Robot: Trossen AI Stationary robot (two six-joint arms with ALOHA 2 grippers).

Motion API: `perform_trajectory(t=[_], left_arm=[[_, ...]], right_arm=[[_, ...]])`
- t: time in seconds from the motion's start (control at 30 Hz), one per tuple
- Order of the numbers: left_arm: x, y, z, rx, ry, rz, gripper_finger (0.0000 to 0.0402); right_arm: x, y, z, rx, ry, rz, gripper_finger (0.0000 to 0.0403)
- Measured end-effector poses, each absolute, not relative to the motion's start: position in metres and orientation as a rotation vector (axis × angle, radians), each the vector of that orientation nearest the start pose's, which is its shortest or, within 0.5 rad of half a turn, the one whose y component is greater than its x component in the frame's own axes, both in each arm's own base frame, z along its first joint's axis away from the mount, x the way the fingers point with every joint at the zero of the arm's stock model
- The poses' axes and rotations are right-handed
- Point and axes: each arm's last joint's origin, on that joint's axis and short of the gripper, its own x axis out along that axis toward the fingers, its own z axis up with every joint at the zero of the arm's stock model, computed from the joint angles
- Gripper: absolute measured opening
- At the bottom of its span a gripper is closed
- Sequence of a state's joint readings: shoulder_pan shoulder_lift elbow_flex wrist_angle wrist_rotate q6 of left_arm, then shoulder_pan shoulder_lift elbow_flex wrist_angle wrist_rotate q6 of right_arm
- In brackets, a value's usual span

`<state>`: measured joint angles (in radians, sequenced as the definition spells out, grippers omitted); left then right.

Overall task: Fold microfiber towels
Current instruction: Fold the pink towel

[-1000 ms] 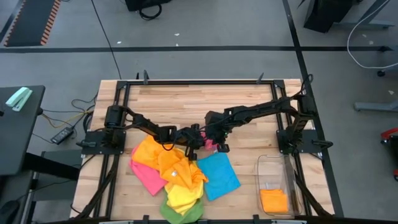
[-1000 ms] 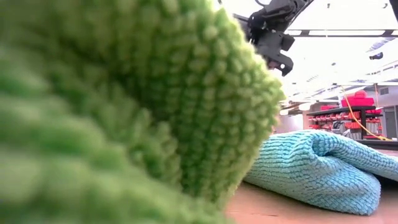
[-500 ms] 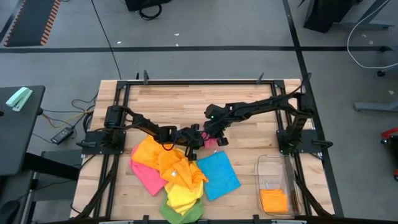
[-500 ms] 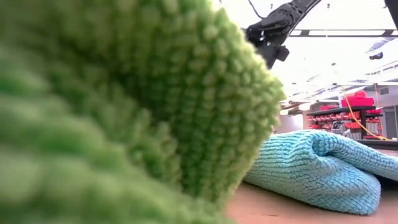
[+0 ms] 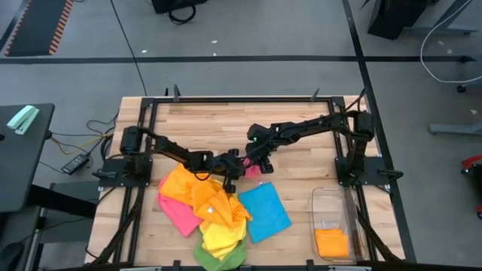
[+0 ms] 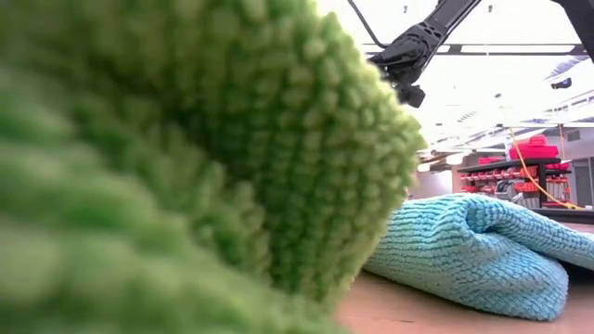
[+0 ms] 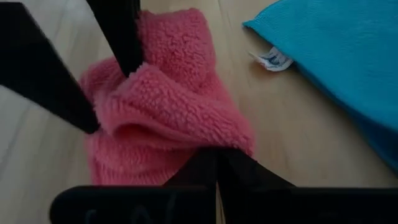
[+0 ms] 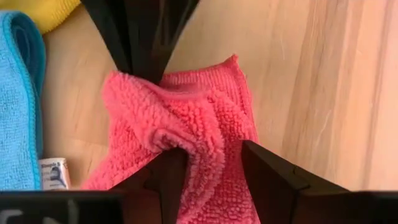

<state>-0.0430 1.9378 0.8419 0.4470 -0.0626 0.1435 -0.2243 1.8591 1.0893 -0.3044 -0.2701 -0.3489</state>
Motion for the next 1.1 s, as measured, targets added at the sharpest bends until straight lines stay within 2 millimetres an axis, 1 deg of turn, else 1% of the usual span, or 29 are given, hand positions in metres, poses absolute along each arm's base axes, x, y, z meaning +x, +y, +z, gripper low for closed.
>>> perform_trajectory(t=[0.13,0.23,0.33,0.4,0.47,0.63,0.77,0.87,0.93,1.1], left_arm=[[0.348,-0.017,0.120,0.194,0.693,-0.021,0.0007],[0.344,-0.018,0.133,0.195,0.690,-0.023,0.0020],[0.347,-0.021,0.142,0.187,0.614,-0.020,0.0035],[0.351,-0.023,0.148,0.183,0.542,-0.018,0.0039],[0.355,-0.023,0.147,0.180,0.495,-0.015,0.0036],[0.362,-0.022,0.132,0.185,0.465,0.006,0.0018],[0.363,-0.017,0.118,0.208,0.513,0.075,0.0009],[0.362,-0.015,0.115,0.214,0.532,0.113,0.0010],[0.362,-0.015,0.114,0.215,0.539,0.116,0.0017],[0.362,-0.016,0.114,0.214,0.547,0.117,0.0027]], right_arm=[[0.351,-0.073,0.145,-0.046,1.017,0.216,0.0169],[0.351,-0.072,0.145,-0.026,1.018,0.210,0.0173],[0.351,-0.072,0.145,0.001,1.012,0.208,0.0183],[0.352,-0.072,0.145,0.003,1.010,0.209,0.0192],[0.352,-0.070,0.146,0.007,1.007,0.208,0.0201],[0.353,-0.069,0.146,0.016,1.004,0.205,0.0217],[0.353,-0.068,0.146,0.016,1.004,0.208,0.0228],[0.353,-0.068,0.146,0.016,1.005,0.208,0.0237],[0.351,-0.068,0.150,0.015,1.001,0.207,0.0244],[0.345,-0.069,0.169,0.003,0.979,0.184,0.0262]])
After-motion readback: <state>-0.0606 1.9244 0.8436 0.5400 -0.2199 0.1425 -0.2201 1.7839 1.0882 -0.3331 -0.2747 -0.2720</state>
